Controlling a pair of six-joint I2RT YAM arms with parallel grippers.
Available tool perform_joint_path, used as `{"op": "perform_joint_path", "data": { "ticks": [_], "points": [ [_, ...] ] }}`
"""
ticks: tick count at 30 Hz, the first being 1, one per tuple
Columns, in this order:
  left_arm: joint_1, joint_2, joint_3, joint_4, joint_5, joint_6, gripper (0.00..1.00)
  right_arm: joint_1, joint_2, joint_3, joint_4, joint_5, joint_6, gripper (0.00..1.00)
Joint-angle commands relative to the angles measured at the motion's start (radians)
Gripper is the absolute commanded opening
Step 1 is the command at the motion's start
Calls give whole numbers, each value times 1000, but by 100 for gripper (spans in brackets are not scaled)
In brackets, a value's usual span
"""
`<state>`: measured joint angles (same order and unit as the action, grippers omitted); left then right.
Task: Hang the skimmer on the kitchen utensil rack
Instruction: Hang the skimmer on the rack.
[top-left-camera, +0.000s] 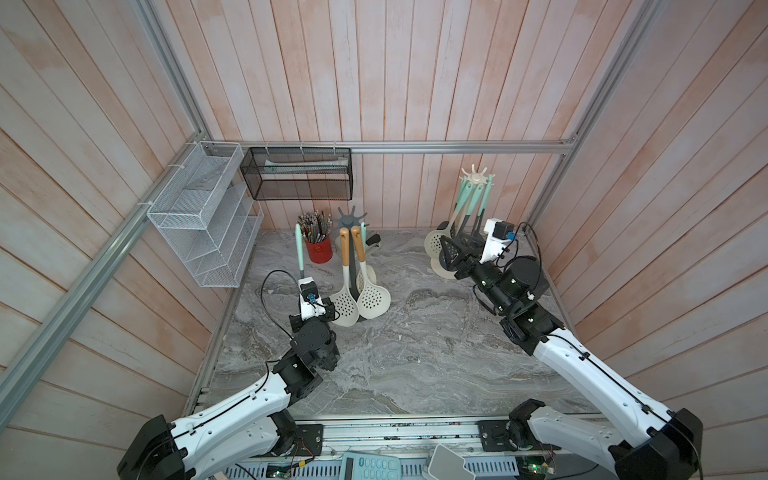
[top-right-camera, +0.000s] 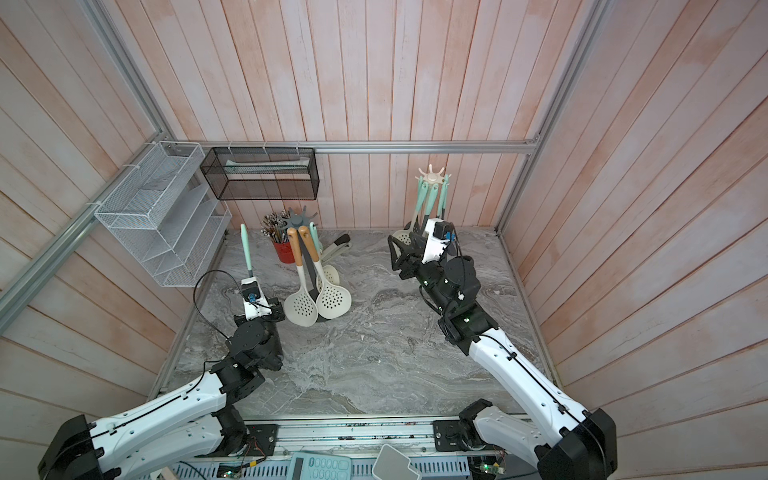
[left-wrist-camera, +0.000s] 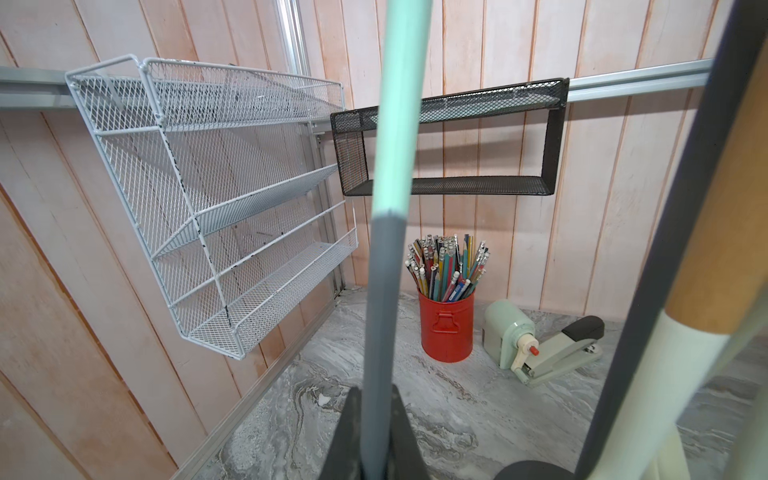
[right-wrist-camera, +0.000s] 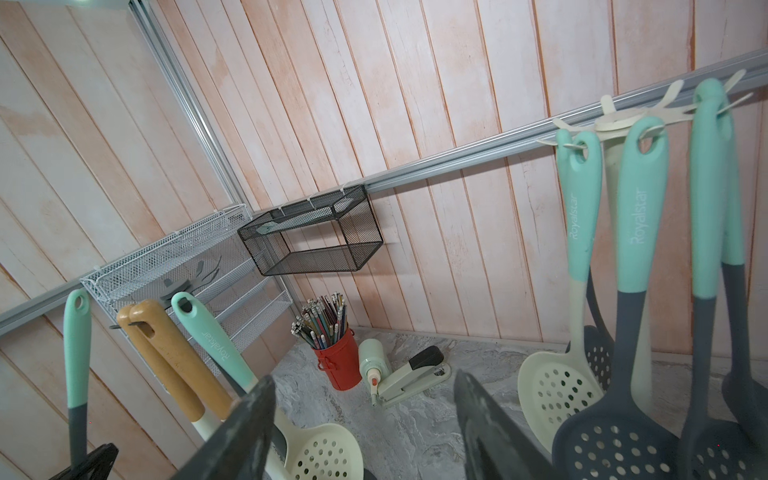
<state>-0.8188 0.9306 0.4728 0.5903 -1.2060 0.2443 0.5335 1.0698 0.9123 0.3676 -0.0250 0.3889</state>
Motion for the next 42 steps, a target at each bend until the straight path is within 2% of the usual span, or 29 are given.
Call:
{"op": "perform_joint_path", "data": {
  "ticks": [1,9,15,29,42],
  "points": [
    [3,14,4,63,19,55,5,-8,6,-2,1,-1,-9,69],
    [3,83,30,85,-5,108,4,-12,28,8,-2,-9,2,69],
    [4,80,28,69,-12,89,5,-16,34,22,-10,-9,2,69],
    [2,93,51,98,40,128,5,-17,26,21,-16,-9,13,68],
    [-37,132,64,114,53,145,5,-18,17,13,-15,-8,17,68]
  ]
}}
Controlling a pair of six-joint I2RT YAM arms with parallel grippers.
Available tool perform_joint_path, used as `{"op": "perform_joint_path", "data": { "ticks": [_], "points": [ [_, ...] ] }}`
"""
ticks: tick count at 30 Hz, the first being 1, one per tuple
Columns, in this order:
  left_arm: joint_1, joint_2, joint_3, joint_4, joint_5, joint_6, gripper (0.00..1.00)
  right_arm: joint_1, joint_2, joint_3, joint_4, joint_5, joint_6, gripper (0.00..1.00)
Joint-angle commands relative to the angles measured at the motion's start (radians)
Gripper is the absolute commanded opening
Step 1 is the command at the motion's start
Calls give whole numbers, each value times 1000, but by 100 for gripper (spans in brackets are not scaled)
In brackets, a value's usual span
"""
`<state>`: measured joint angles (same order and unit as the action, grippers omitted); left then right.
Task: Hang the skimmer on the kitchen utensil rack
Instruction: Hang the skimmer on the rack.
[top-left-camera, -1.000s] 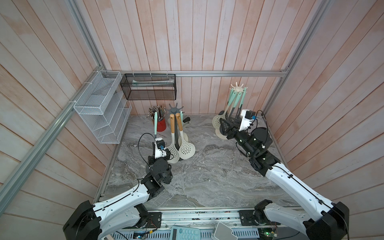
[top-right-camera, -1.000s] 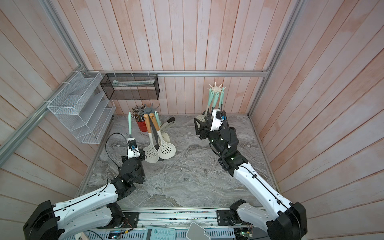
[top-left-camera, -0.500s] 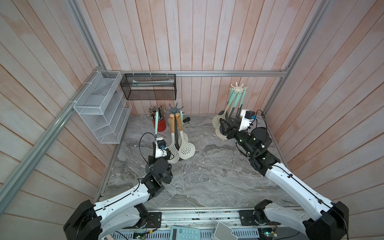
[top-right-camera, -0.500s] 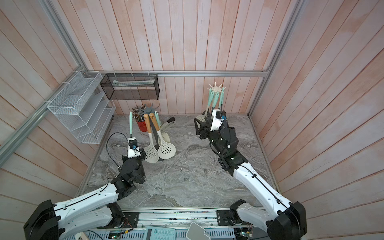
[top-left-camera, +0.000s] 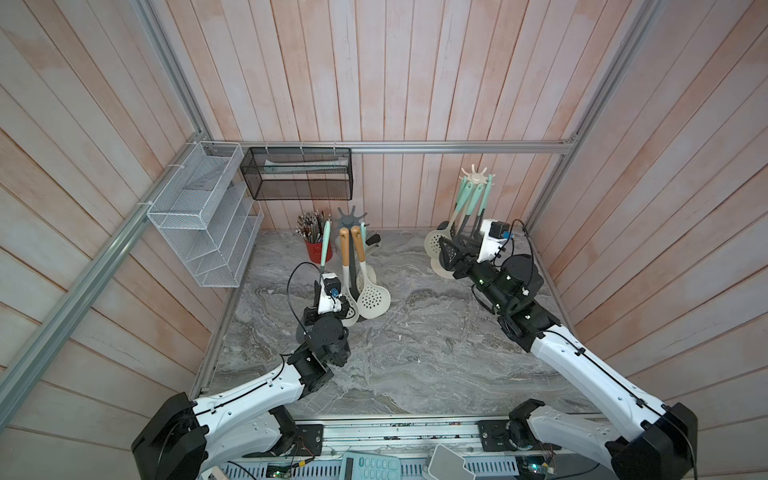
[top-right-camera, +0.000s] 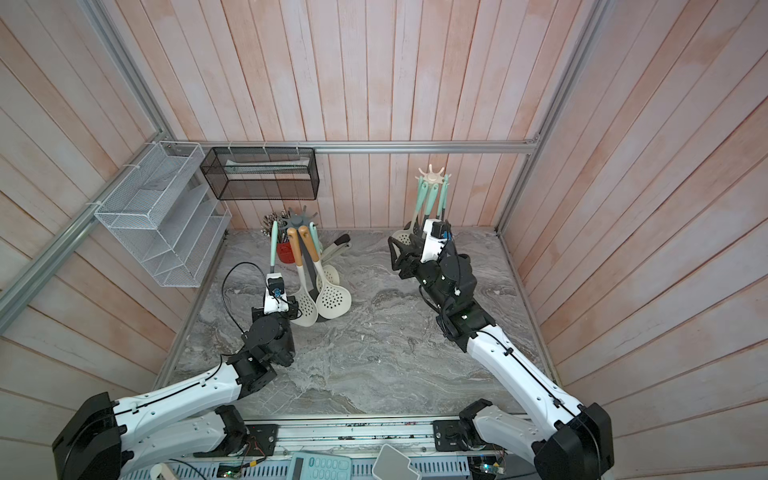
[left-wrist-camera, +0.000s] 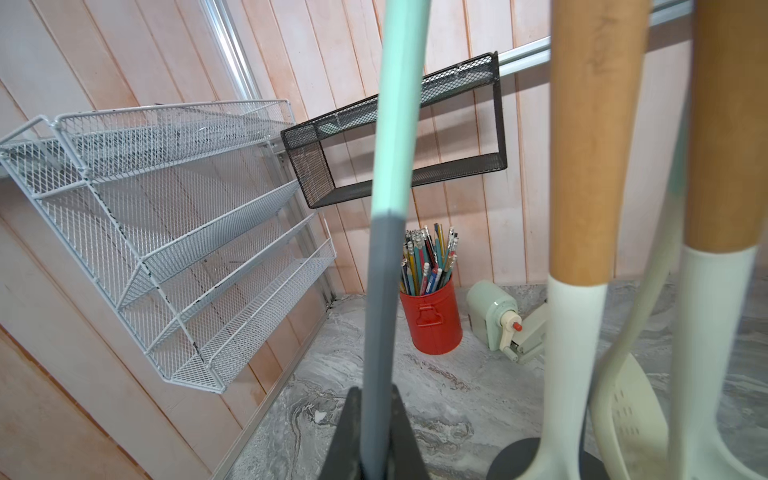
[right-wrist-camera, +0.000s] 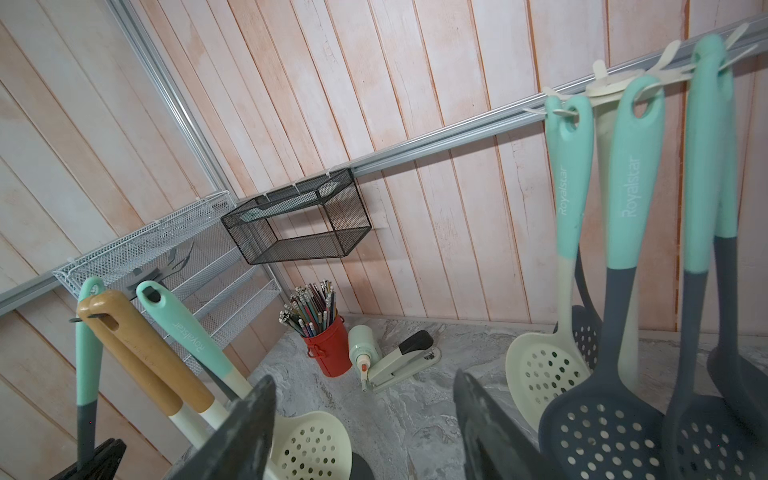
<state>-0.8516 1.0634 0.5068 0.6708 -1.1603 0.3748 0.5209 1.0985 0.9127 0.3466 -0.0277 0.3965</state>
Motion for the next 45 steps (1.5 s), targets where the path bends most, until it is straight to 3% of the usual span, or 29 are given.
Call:
{"op": "perform_joint_path", "data": {
  "ticks": [1,27,45],
  "points": [
    [-7,-2,28,32,7,13,5,-4,-12,14,6,-6,9,68],
    [-15,3,19,-164,9,-115,4,-5,-13,0,14,-7,23,68],
    [-1,61,62,-171,-43,16,4,-10,0,1,23,-19,27,69]
  ]
}}
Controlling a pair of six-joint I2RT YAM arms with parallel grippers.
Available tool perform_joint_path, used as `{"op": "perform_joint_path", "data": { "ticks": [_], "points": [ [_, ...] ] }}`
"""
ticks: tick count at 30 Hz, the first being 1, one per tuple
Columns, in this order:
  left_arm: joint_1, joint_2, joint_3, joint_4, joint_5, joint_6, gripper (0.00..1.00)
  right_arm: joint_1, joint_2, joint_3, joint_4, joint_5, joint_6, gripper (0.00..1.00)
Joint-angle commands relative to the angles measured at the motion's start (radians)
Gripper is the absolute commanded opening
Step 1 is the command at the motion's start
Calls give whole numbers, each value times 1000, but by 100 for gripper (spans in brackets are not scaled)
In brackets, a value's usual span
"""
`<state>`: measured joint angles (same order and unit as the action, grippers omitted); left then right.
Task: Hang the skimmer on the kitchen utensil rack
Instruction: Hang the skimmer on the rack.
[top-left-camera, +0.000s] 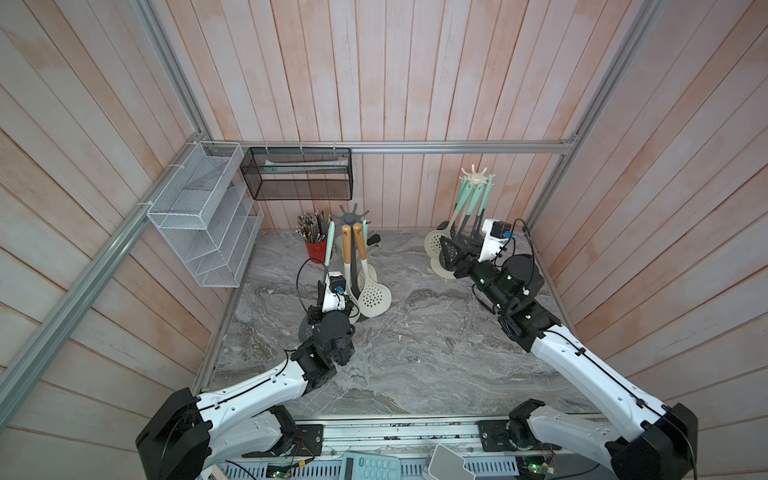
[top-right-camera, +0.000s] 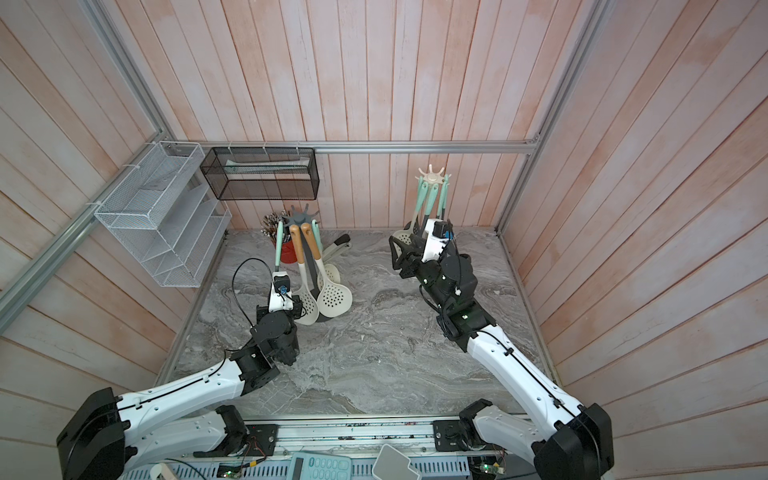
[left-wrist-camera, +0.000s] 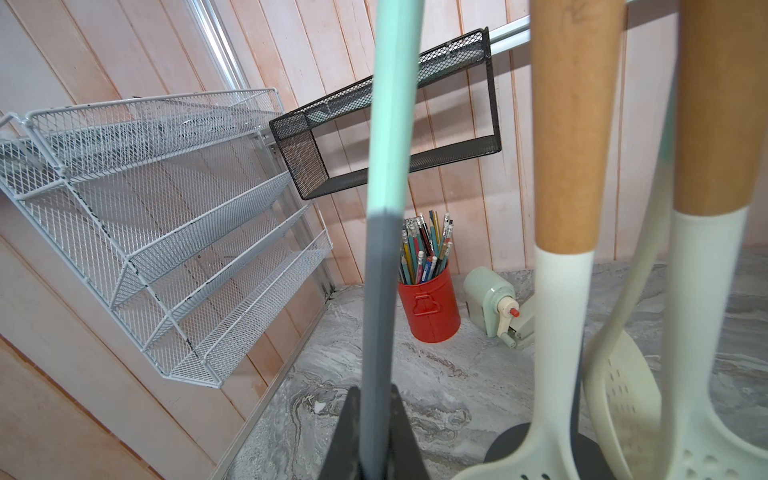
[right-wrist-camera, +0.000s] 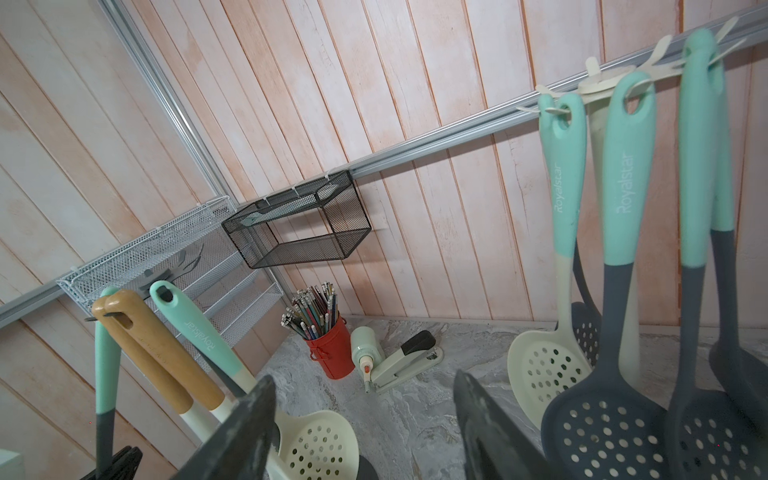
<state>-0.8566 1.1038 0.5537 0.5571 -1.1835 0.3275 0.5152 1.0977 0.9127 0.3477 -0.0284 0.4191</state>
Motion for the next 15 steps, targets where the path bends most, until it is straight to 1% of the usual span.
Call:
{"op": "perform_joint_path", "data": {
  "ticks": [1,9,15],
  "points": [
    [4,25,15,-56,-22,73,4,-5,-1,1,23,-18,5,69],
    [6,8,-9,-37,-36,117,4,-12,4,-6,28,-32,4,68],
    [4,37,0,-26,-38,166,4,-20,5,-10,36,-44,9,68]
  ]
}}
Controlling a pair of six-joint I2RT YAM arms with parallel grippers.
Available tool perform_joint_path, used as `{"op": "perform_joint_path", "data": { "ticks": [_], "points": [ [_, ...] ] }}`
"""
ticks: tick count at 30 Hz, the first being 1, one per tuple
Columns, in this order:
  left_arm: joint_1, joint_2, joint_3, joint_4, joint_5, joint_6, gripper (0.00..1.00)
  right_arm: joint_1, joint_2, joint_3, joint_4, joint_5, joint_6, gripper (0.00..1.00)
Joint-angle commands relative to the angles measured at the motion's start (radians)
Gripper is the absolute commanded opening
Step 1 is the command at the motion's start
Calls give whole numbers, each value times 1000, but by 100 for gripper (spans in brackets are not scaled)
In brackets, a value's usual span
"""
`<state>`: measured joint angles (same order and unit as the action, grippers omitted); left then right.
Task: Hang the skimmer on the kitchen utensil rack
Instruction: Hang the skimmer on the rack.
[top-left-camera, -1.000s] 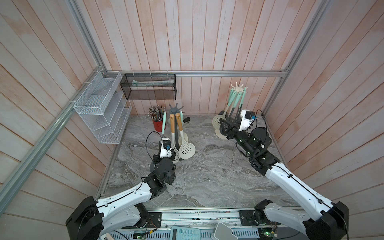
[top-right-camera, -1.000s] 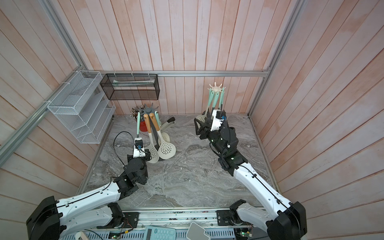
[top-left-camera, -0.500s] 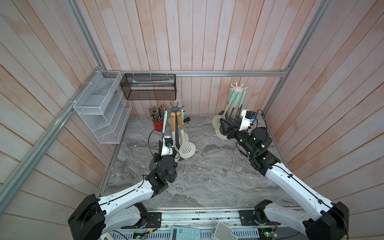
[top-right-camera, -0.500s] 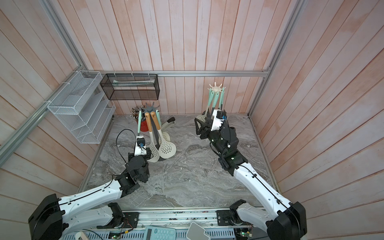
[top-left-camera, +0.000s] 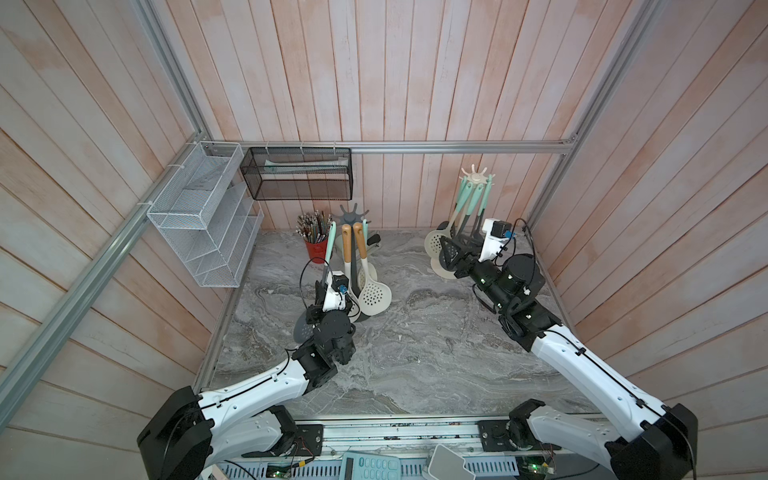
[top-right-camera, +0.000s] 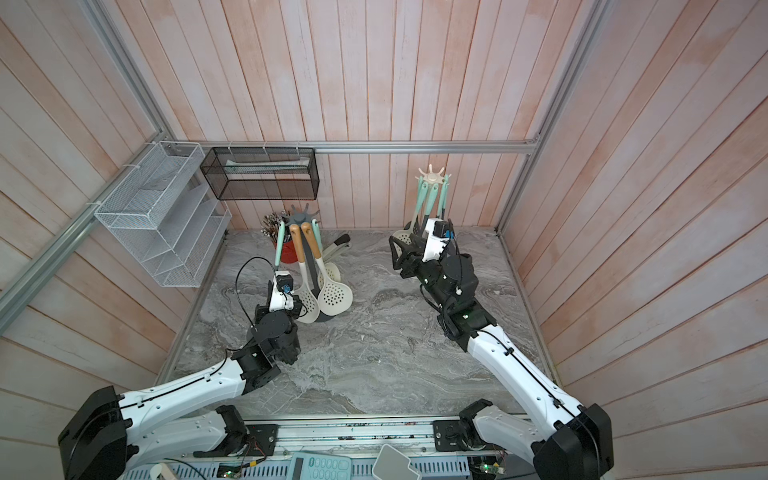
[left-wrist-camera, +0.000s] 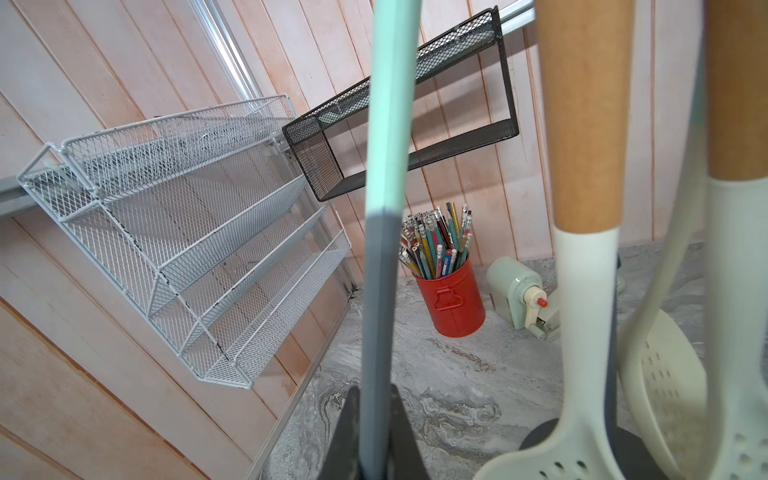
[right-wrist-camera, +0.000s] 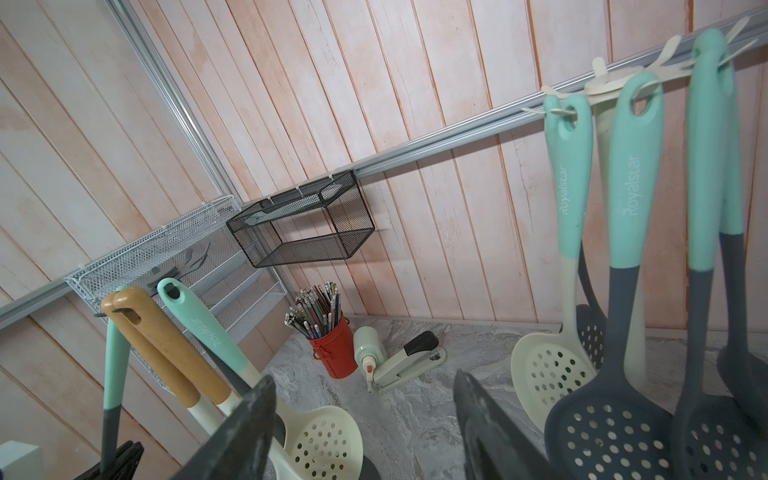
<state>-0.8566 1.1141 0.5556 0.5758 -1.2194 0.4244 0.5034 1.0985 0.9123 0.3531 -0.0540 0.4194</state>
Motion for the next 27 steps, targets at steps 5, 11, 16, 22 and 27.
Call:
{"op": "perform_joint_path", "data": {
  "ticks": [5,11,16,22,27],
  "points": [
    [4,30,2,-56,-3,67,4,-14,1,-18,35,-23,12,68],
    [4,16,14,-106,-7,26,11,-20,-4,-28,42,-32,18,69],
    [2,5,30,-136,-7,10,28,-20,-4,-28,46,-36,22,69],
    [2,-4,45,-152,-2,-3,39,-22,-5,-29,46,-38,22,69],
    [2,-37,68,-245,10,-98,71,-22,-5,-25,38,-41,18,70]
  ]
}}
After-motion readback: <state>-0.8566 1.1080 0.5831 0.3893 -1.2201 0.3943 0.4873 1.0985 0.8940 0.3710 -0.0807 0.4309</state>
